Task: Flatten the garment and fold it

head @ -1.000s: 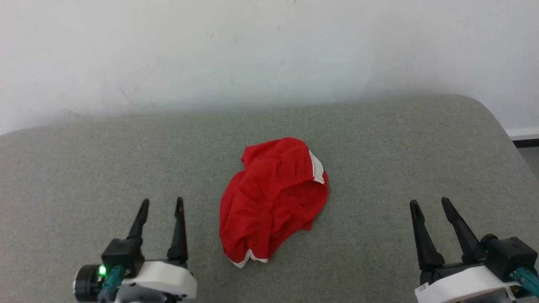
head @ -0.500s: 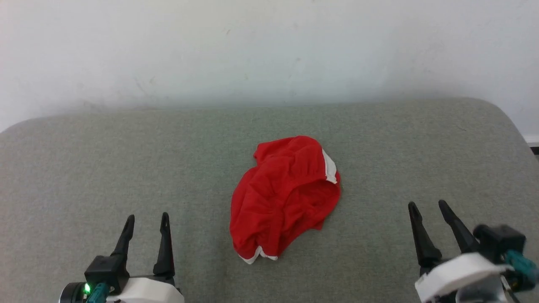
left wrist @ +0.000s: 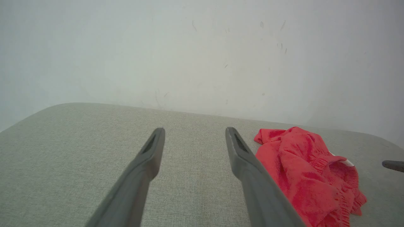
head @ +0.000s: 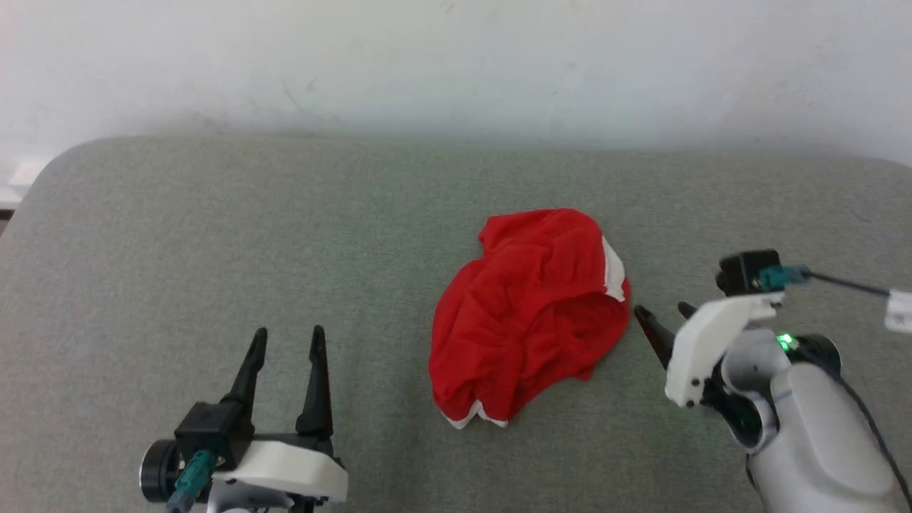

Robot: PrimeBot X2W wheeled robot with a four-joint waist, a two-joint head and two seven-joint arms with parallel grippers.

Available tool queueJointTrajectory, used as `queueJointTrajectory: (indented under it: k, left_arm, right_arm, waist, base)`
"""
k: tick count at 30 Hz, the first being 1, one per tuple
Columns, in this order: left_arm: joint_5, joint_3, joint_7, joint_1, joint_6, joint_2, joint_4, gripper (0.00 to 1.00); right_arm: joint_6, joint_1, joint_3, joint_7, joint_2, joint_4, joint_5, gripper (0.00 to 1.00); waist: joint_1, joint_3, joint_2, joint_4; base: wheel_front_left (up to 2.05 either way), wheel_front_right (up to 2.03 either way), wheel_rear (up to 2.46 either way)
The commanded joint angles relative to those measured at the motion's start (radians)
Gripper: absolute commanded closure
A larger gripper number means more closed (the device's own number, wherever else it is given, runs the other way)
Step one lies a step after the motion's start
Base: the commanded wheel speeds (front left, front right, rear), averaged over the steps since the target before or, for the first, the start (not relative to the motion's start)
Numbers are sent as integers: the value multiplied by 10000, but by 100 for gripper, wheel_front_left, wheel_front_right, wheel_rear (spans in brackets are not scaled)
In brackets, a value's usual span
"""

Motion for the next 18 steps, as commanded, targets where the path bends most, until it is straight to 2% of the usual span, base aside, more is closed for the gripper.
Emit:
queueJointTrajectory:
  k: [1, 5, 10, 11, 12, 13, 18]
  left_arm:
    - [53, -32, -39, -203, -105, -61, -5, 0]
    - [104, -91, -45, -440, -222, -210, 9, 0]
    - [209, -56, -47, -676, -353, -392, -25, 0]
    - [232, -41, -47, -696, -376, -425, -19, 0]
    - [253, -26, -47, -706, -394, -460, -7, 0]
    - [270, -9, -47, -702, -410, -493, 12, 0]
    - [265, 153, -48, -582, -487, -625, 145, 0]
  right_arm:
    - [-6, -421, 159, 260, -76, 318, 169, 0]
    - [-6, -1354, 684, 944, -265, 1386, 465, 0]
    - [-6, -2225, 921, 1147, -416, 2837, 611, 0]
    - [-6, -2327, 996, 1243, -418, 3156, 620, 39]
    - [-6, -2399, 1082, 1310, -425, 3436, 637, 67]
    - [-6, -2440, 1172, 1363, -402, 3666, 722, 100]
    - [-6, -2447, 1588, 967, -474, 4062, 1246, 100]
  waist:
    - [-2, 310, 0, 321]
    - [-2, 533, 0, 579]
    - [-2, 778, 0, 859]
    - [-2, 796, 0, 886]
    - [-2, 797, 0, 919]
    - [-2, 789, 0, 943]
    - [-2, 624, 0, 875]
  base:
    - [0, 0, 0]
    - [0, 0, 0]
    - [0, 0, 0]
    - [0, 0, 0]
    - [0, 0, 0]
    - [0, 0, 0]
    - [0, 0, 0]
